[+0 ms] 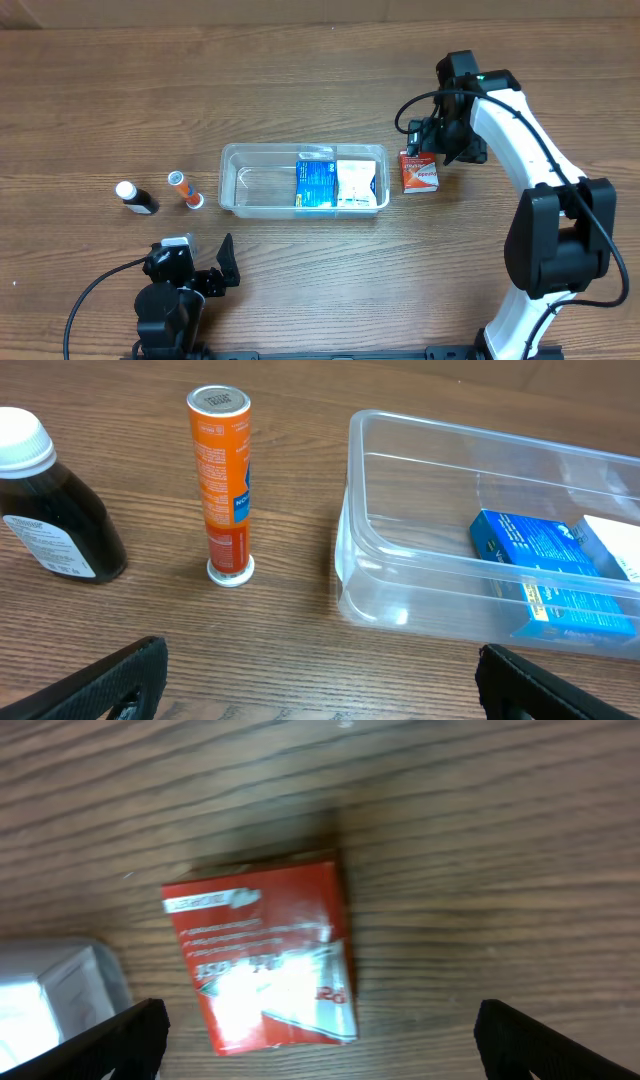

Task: Pack container
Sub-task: 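Move the right gripper to the red-and-white box and grasp it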

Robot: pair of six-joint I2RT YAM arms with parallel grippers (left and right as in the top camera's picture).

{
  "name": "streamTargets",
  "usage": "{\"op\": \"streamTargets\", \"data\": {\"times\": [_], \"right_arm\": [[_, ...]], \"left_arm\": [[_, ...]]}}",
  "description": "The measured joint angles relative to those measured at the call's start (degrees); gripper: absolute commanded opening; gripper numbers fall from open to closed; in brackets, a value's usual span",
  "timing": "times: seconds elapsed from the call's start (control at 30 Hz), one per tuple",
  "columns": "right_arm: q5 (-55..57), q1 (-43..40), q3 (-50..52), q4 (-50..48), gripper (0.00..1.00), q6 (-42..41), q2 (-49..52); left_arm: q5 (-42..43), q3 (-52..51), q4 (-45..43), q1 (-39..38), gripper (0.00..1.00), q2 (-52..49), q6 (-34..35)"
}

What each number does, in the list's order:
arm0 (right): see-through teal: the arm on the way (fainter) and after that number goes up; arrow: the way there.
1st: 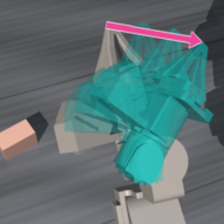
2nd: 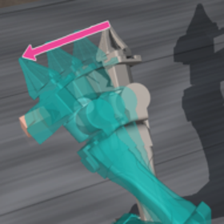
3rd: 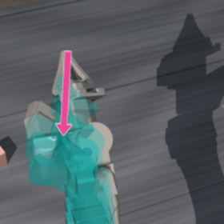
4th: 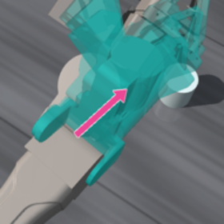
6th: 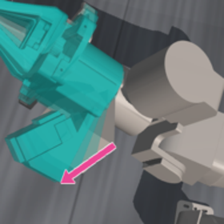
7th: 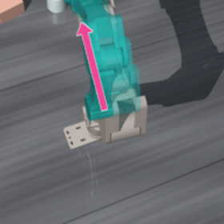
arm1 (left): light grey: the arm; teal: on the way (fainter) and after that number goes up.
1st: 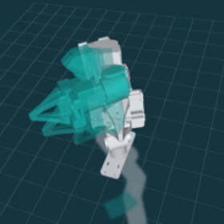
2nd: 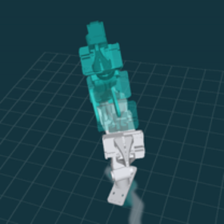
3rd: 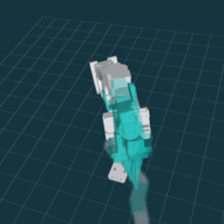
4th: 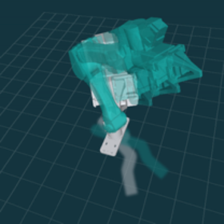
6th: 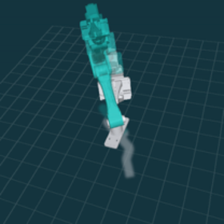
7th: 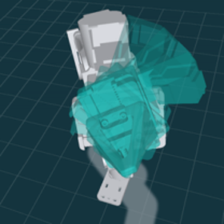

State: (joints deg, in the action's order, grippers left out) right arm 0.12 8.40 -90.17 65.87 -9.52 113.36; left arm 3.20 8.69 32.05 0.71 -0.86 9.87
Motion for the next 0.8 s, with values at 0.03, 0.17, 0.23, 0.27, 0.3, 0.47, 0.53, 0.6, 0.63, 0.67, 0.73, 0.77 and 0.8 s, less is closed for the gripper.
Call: {"op": "streamTargets", "data": {"times": [0.03, 0.17, 0.23, 0.27, 0.3, 0.47, 0.53, 0.6, 0.63, 0.67, 0.73, 0.77, 0.8], "right_arm": [[-0.39, 0.33, 0.00, -0.09, 1.00, 0.94, 0.72], [-1.60, 0.63, 0.04, -0.37, 0.99, 2.73, 5.40], [-2.73, 0.63, 0.17, -0.90, 0.98, 3.02, 6.84], [-3.15, 0.63, 0.17, -1.03, 0.97, 3.17, 6.95], [-3.34, 0.63, 0.17, -1.05, 0.96, 3.21, 6.95], [-4.63, 0.63, 0.17, -0.66, 0.95, 3.34, 7.02], [-4.87, 0.70, 0.17, -0.85, 0.95, 3.34, 7.04], [-5.07, 1.05, 0.17, -1.07, 0.95, 3.37, 7.08], [-5.11, 1.36, 0.17, -1.14, 0.95, 3.34, 7.15], [-4.85, 1.79, 0.17, -1.20, 0.94, 2.99, 7.39], [-3.19, 2.58, 0.17, -1.20, 0.91, 1.36, 8.74], [-2.51, 2.84, 0.20, -1.20, 0.89, 0.42, 9.46], [-1.75, 2.89, 0.20, -1.20, 0.89, -0.42, 9.99]], "left_arm": [[-0.02, 0.00, 0.00, 0.00, 1.00, 0.00, 0.00], [-0.02, 0.00, 0.00, 0.00, 1.00, 0.00, 0.00], [0.00, 0.00, 0.00, 0.00, 1.00, 0.00, 0.00], [0.00, 0.00, 0.00, 0.00, 1.00, 0.00, 0.00], [-0.02, 0.00, 0.00, 0.00, 1.00, 0.00, 0.00], [0.00, 0.00, 0.00, 0.00, 1.00, 0.00, 0.00], [0.00, 0.00, 0.00, 0.00, 1.00, 0.00, 0.00], [0.00, 0.00, 0.00, 0.00, 1.00, 0.00, 0.00], [0.00, 0.00, 0.00, 0.00, 1.00, 0.00, 0.00], [0.00, 0.00, 0.00, 0.00, 1.00, 0.00, 0.00], [0.00, 0.00, 0.00, 0.00, 1.00, 0.00, 0.00], [-0.02, 0.00, 0.00, 0.00, 1.00, 0.00, 0.00], [0.00, 0.00, 0.00, 0.00, 1.00, 0.00, 0.00]]}}
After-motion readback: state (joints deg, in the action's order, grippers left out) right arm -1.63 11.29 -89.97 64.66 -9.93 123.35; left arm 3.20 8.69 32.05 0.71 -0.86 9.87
